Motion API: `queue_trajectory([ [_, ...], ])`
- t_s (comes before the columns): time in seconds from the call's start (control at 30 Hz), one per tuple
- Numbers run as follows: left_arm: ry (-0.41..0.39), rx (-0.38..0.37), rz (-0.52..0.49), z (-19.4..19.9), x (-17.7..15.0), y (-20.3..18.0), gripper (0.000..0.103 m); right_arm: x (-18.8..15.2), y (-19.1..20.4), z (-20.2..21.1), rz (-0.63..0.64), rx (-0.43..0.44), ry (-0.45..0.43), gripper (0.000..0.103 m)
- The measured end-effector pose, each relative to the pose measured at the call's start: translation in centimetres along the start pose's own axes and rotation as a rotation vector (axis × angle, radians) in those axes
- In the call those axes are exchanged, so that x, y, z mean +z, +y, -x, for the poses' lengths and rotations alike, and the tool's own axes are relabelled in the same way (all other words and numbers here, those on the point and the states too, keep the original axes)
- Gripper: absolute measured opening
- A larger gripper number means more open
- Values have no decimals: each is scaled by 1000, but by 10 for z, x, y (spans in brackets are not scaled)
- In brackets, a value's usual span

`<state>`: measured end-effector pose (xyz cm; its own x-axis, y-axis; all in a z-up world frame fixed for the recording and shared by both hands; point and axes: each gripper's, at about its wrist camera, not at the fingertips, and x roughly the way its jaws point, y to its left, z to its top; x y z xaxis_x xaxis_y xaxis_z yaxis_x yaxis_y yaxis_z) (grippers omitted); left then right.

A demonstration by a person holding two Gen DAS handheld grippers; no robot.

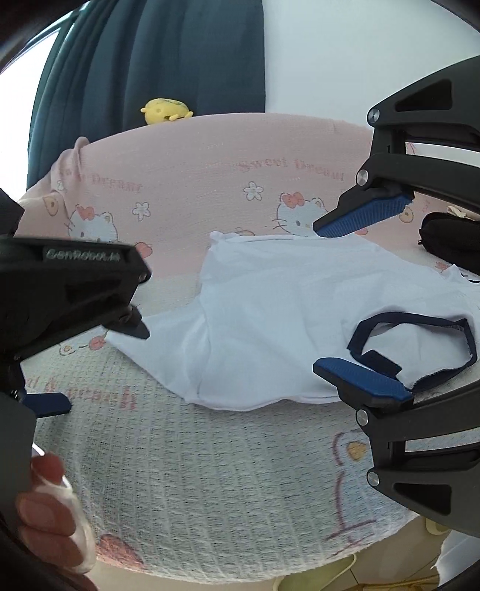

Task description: Fold clothes

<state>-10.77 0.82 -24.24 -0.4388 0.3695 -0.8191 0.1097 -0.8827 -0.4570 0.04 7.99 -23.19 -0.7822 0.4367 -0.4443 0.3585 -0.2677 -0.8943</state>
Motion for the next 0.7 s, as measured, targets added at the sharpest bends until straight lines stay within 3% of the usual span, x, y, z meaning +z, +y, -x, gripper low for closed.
queue_trajectory([
  [0.1,81,-46,25,-2,9,5,103,5,8,3,14,12,-17,67],
  [0.23,231,-304,182,-7,13,20,103,7,15,5,13,29,-22,67],
  [0.3,269,-396,269,-13,8,20,103,7,18,6,14,33,-22,67],
  [0.4,268,-442,319,-18,7,17,103,5,20,8,17,38,-23,67],
  [0.47,249,-440,291,-16,14,-1,103,4,19,10,16,41,-23,67],
  [0.6,228,-350,91,-23,24,-17,103,2,21,5,13,38,-4,67],
  [0.7,229,-344,-2,-34,29,-23,103,4,24,-7,14,19,29,67],
])
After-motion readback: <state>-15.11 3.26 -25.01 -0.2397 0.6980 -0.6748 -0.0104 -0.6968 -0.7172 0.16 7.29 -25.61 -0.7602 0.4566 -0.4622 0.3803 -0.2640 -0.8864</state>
